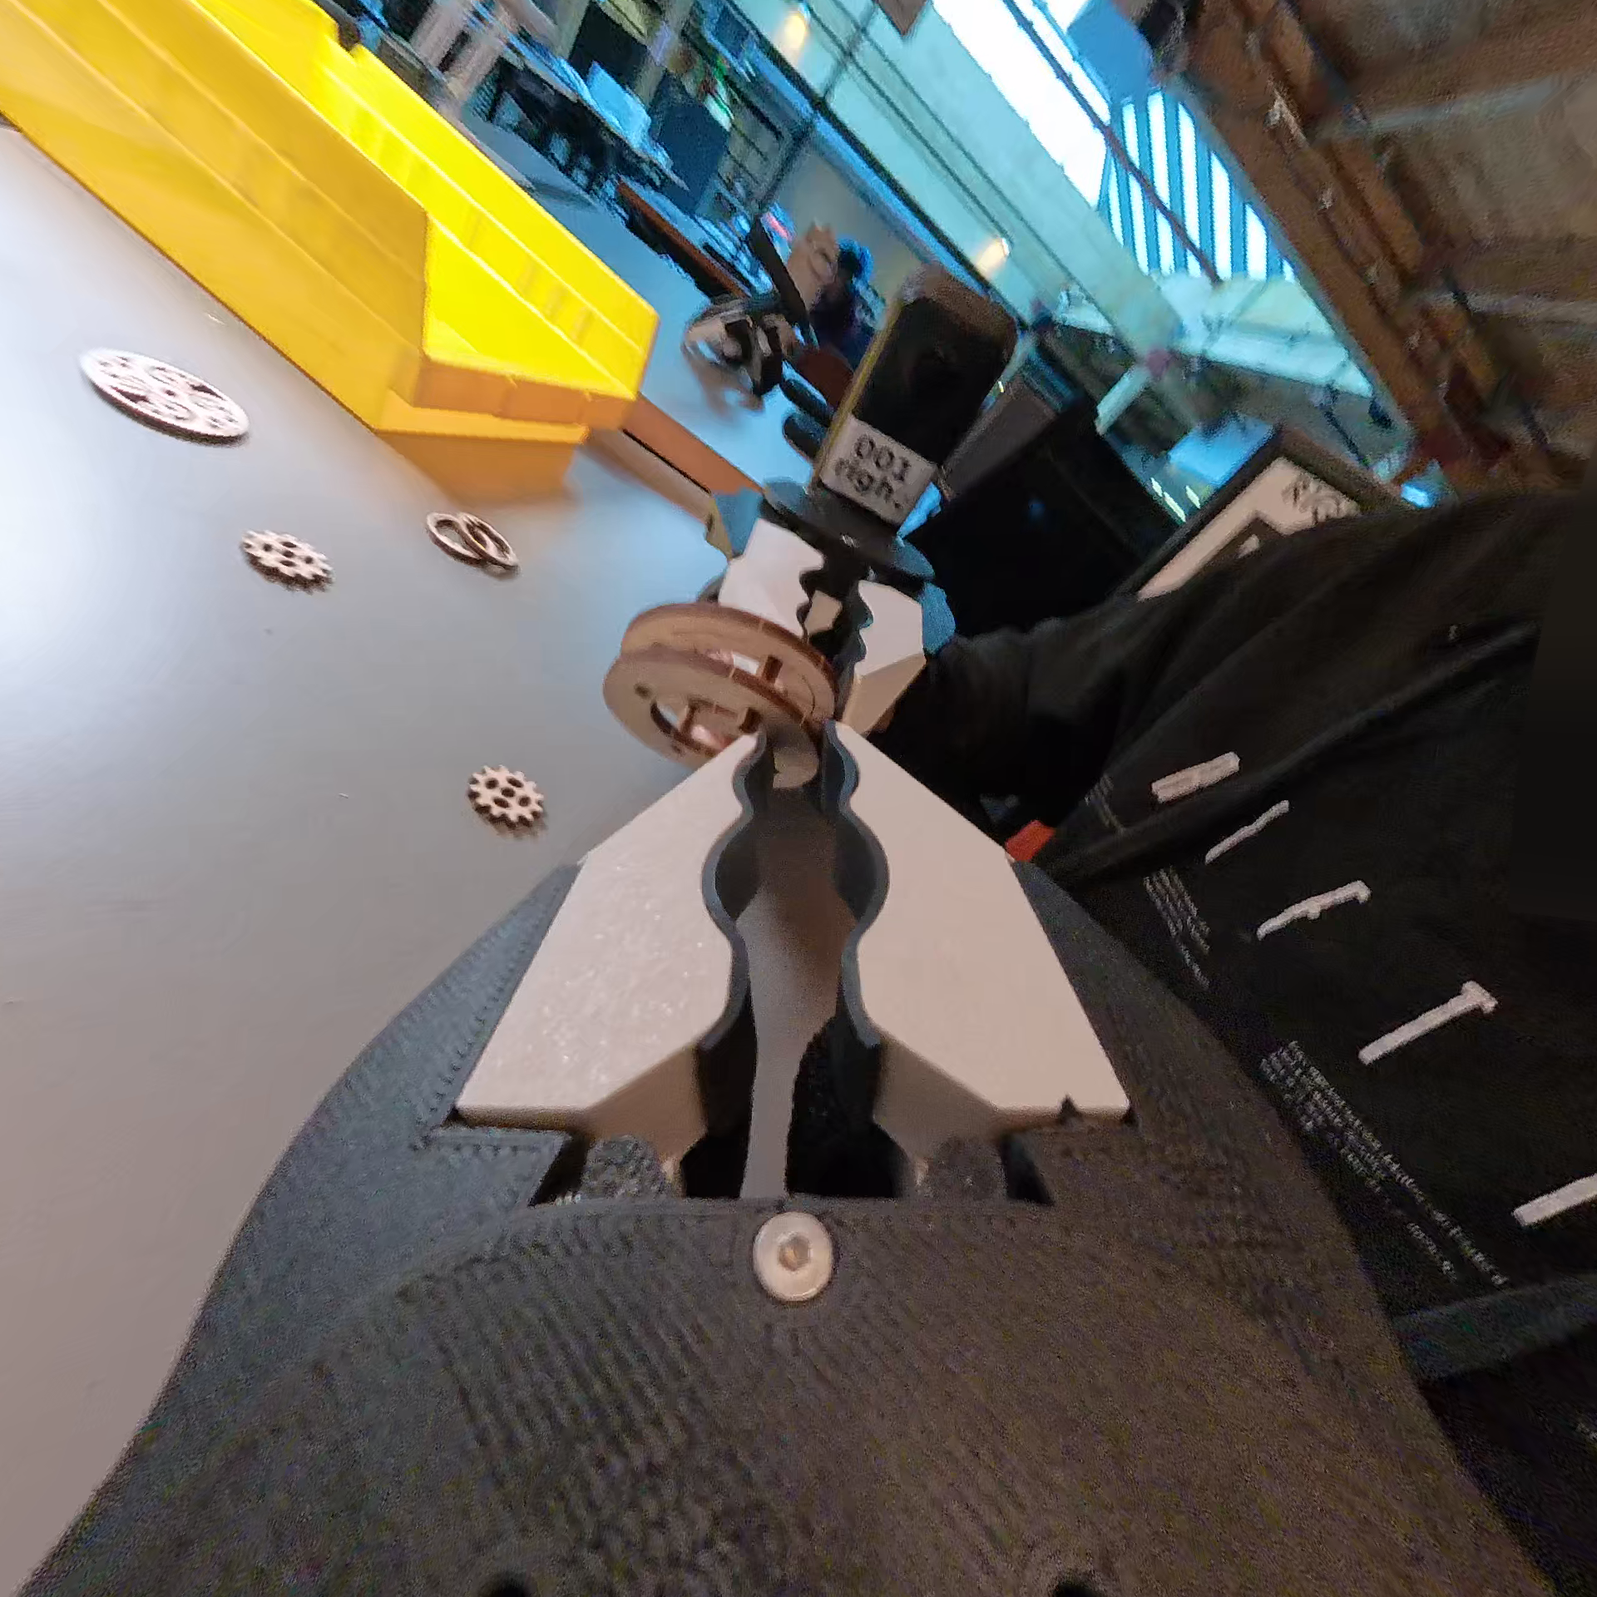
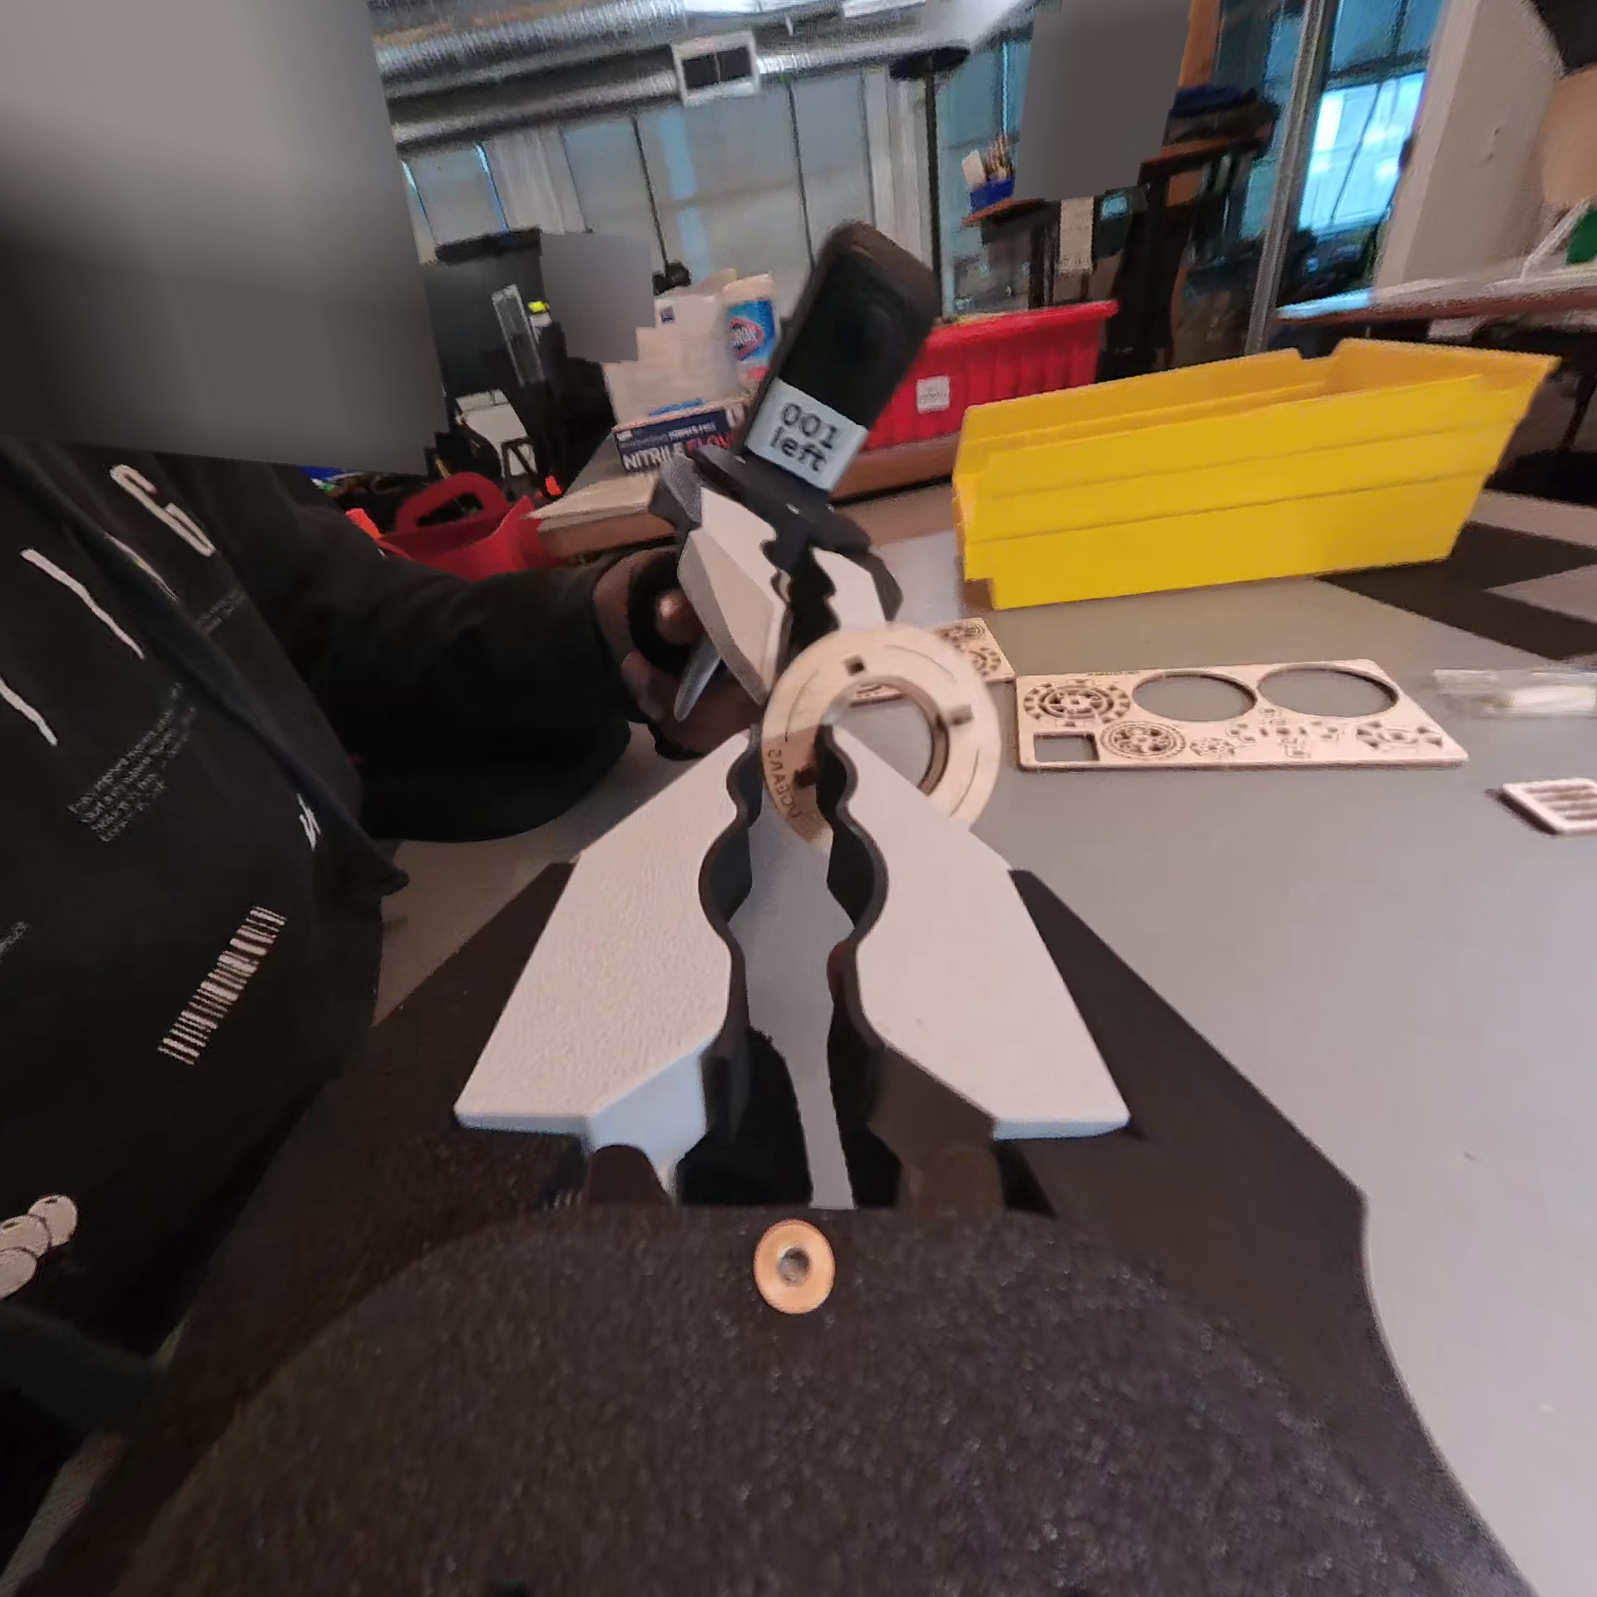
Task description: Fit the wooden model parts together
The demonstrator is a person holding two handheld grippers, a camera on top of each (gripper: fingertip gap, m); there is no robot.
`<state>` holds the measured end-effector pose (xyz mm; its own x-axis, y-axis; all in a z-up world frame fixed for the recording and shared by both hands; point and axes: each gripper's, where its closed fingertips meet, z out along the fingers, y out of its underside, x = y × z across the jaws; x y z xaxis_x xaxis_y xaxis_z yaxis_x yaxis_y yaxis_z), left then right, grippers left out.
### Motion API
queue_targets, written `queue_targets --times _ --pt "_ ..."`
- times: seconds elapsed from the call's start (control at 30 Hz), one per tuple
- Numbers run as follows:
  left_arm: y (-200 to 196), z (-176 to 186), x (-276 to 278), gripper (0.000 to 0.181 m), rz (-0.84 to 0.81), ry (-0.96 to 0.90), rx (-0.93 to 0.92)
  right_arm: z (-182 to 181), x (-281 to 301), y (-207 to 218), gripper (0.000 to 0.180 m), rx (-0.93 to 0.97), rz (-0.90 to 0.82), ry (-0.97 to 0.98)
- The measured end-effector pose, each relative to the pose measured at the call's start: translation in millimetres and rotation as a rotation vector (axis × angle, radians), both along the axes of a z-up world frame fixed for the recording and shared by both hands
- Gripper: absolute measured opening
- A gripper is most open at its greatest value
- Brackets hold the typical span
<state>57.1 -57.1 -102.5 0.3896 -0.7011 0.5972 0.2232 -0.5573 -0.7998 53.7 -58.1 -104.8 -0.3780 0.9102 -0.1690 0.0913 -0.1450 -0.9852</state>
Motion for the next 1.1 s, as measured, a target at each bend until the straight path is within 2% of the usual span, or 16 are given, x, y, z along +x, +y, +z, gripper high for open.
queue_targets --times 0.2,0.3,0.4,0.57,0.67,0.73,1.1 --pt "4 6 0 0.009 -0.007 0.018 0.026 6 0 1 0.011 0.011 0.008 0.045" --pt "3 7 -1 0.010 -0.010 -0.046 0.010 3 -1 1 0.011 -0.025 0.009 0.040" --pt "2 18 -6 0.018 -0.005 -0.140 0.016 7 -1 1 0.011 -0.050 0.011 0.072" --pt "0 17 0 0.022 -0.033 -0.188 -0.022 14 -1 0 0.010 -0.134 0.036 0.100" --pt "2 19 2 0.019 -0.039 -0.247 -0.051 15 -1 -2 0.011 -0.151 0.049 0.110" --pt "3 18 1 0.010 -0.033 -0.249 -0.050 14 -1 -3 0.010 -0.155 0.058 0.101" --pt "-2 17 7 0.010 0.008 -0.077 0.021 14 7 -1 0.010 -0.105 0.078 0.099"
